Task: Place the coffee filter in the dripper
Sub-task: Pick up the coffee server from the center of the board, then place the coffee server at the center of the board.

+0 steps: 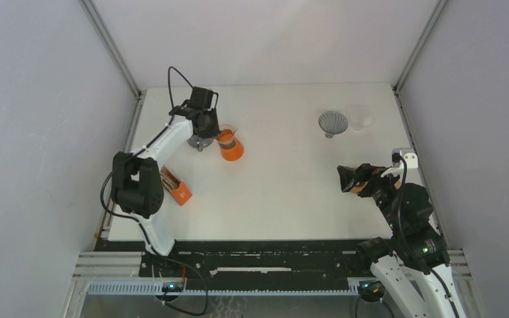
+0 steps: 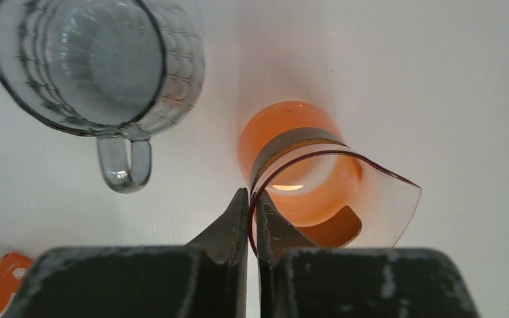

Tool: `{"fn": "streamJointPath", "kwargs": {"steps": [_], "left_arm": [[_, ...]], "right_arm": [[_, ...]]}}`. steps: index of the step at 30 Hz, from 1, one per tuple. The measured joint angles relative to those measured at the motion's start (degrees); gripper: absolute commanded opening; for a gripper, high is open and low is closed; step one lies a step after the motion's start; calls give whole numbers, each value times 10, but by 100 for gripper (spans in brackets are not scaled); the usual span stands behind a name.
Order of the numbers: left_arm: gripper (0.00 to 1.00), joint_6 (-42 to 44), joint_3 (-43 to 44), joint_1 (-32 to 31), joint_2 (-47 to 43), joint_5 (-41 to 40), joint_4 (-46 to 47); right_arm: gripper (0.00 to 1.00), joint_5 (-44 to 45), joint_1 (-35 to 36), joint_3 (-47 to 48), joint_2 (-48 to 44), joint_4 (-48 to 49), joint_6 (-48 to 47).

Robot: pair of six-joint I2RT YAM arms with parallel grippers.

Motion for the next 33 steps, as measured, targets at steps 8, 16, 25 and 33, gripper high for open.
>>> {"fn": "streamJointPath", "kwargs": {"steps": [8,16,25,33], "left_arm": [[0,19,33,-38,7,6,-24],[0,29,101,-96,33,-3,-41],[0,30,169,-158,98,-24,-62],[0,29,172,-176,115,-31,-78]], "right_arm": [[100,0,0,0,0,0,0],[100,0,0,0,0,-1,0],[100,0,0,0,0,-4,0],[100,0,0,0,0,-7,0]]}}
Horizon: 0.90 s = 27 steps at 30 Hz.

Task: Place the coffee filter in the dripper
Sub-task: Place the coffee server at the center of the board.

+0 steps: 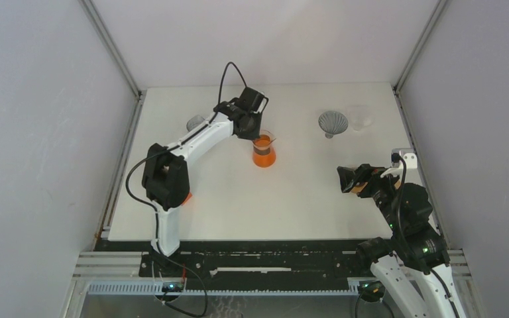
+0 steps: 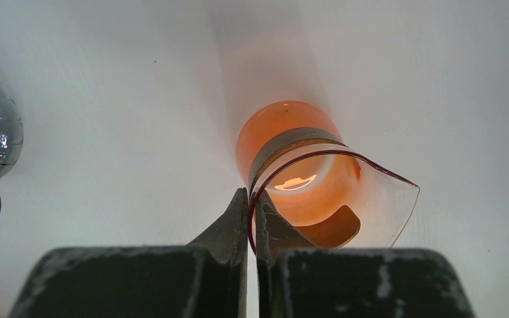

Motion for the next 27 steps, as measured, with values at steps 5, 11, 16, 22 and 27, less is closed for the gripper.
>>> {"fn": "streamJointPath", "kwargs": {"steps": [5,11,16,22,27], "left_arm": [[2,0,0,-2,3,-4,-2],[14,0,0,-7,4,-10,-3],[18,0,0,-8,4,-13,-3],[22,-1,0,-8,4,-11,-3],[31,-4,0,-8,4,-8,4]], "right_arm": [[100,0,0,0,0,0,0],[100,-1,0,0,0,0,0],[100,-2,0,0,1,0,0],[100,-2,0,0,5,0,0],[100,-2,0,0,5,0,0]]}}
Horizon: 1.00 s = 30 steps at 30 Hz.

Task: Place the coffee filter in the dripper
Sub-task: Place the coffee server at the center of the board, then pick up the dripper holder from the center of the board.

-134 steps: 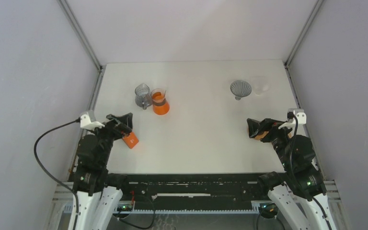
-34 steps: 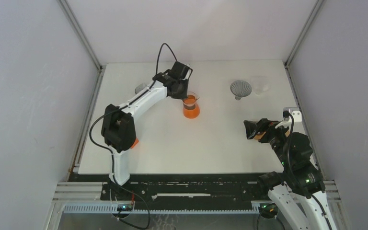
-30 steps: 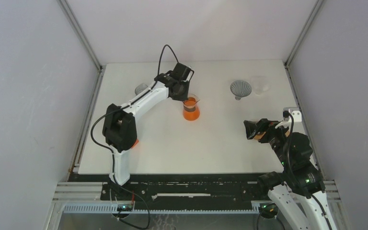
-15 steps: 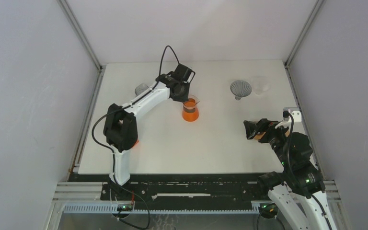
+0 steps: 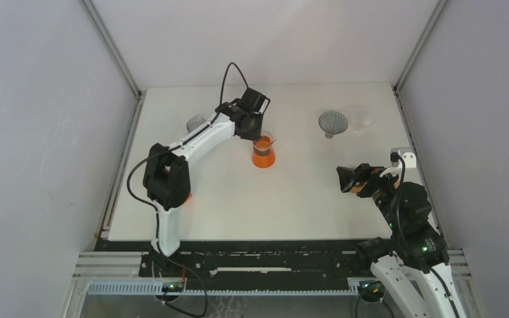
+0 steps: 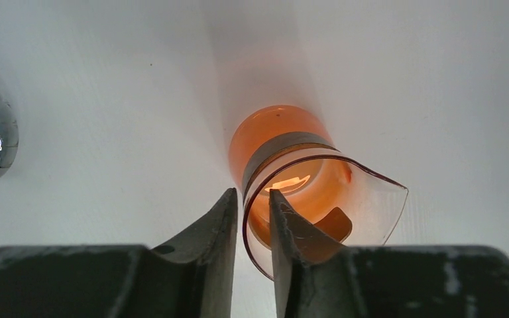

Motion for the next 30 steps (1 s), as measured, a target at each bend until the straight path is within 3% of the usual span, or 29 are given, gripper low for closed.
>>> {"fn": "streamJointPath", "kwargs": {"steps": [7,12,21,30], "left_arm": [[46,-2,-5,0,-26,-8,6],[56,-2,-38,0,-102,-26,19],[81,5,-177,0,-322,-69,41],[99,13,-309,6,-550,-121,25]], "right_arm": [[100,3,9,0,4,0,0],[100,3,14,0,11,-6,2],[100,17,14,20,64,-48,9],[100,26,14,25,123,-57,20]]}}
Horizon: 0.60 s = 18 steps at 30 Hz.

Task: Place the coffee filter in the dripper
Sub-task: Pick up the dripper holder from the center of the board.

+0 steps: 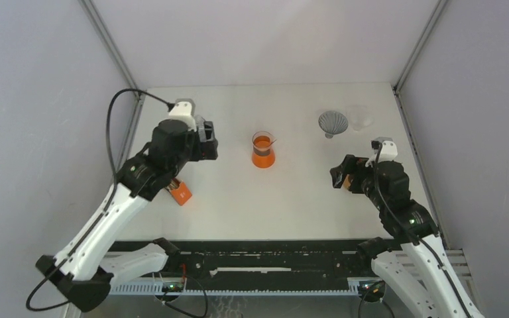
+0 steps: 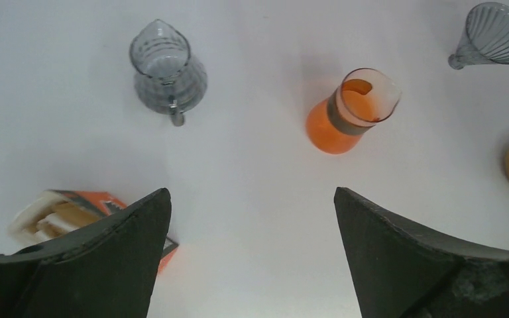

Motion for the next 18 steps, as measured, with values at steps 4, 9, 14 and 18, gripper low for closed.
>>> {"fn": "streamJointPath", "kwargs": {"steps": [4,9,14,18], "left_arm": [[100,17,-42,9,-76,-25,-14],[100,40,-125,28,-178,-48,-9],[100,56,-190,55,-246,-47,2],[100,57,-219,91,-265,-15,24]], "right_arm": [[100,1,0,5,36,-4,-1],[100,8,-11,16,97,-6,-4],[100,12,-45,31,198,-1,-5],[99,22,-71,31,271,4,-7]]}}
